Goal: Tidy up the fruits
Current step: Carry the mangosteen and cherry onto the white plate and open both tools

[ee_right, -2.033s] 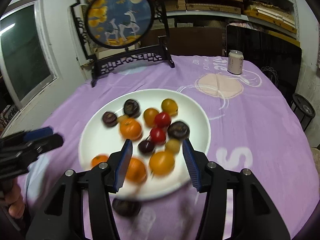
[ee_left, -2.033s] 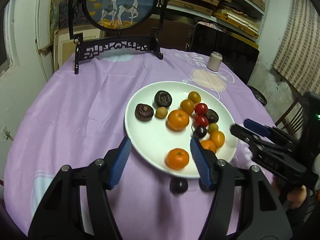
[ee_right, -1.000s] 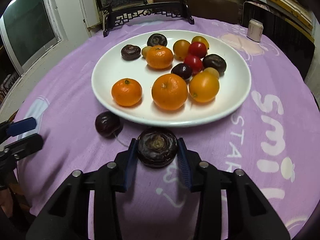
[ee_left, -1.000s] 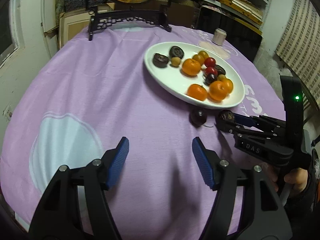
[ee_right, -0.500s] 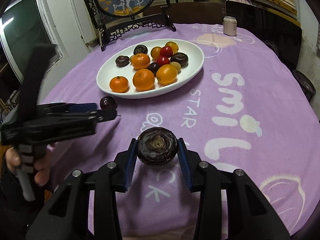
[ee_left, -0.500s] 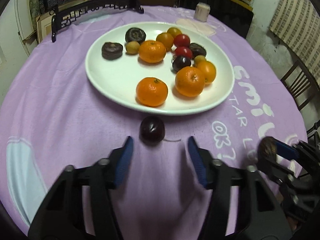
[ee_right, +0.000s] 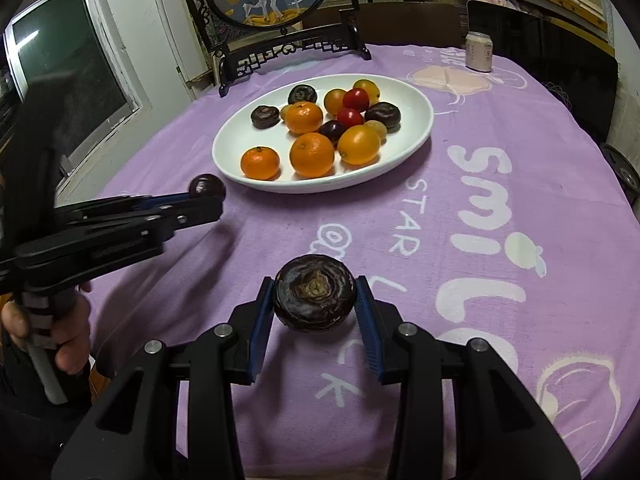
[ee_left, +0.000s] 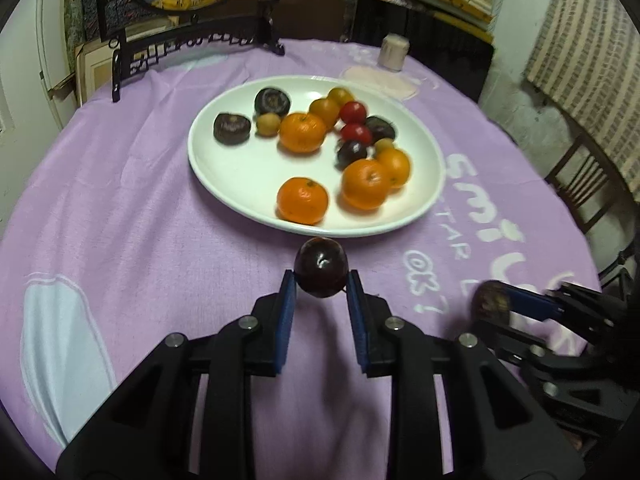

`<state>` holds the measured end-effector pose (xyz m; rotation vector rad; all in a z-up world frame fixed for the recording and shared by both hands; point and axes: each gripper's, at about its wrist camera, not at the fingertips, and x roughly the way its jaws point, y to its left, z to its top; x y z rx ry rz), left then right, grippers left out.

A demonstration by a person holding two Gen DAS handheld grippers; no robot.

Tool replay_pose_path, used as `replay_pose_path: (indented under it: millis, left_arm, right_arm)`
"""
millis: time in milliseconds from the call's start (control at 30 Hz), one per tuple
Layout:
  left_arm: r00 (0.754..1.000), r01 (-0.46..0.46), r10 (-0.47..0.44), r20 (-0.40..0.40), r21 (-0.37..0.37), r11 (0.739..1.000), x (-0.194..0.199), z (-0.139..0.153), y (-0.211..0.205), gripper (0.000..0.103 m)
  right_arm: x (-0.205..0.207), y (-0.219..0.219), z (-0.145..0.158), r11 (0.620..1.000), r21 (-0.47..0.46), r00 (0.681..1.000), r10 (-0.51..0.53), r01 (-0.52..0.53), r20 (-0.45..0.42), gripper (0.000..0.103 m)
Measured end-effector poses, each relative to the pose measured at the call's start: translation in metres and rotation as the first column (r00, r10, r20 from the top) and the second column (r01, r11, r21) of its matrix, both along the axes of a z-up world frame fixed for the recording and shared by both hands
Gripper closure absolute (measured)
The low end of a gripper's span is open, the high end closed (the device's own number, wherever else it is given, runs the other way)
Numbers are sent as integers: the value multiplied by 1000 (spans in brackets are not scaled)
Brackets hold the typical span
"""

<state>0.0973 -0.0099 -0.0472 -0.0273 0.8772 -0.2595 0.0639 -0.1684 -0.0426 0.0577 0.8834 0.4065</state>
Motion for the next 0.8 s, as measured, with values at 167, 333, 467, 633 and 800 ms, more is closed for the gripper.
replay_pose_path:
  millis: [167,333,467,633,800]
  left_arm:
    - [999,22,-21,44,-24,999,-19,17,4,77]
    - [998,15,-13,65,-36,999,-19,28,13,77]
    - [997,4,-1,83,-26,1000,-2,41,18,77]
    - [995,-39,40,95,-15,999,45,61,24,77]
    - [994,-84,83,78,15,996,112,63,23,77]
  right_arm:
    - [0,5,5,1000,1,1000,5,-5,4,63]
    - [2,11,12,1000,1,1000,24,-24,14,63]
    - [17,15,32,1000,-15,998,27,-26,51,62]
    - [63,25,50,1000,-8,998,23,-23,51,63]
    - [131,45,61,999,-34,997,5,-3,78,63]
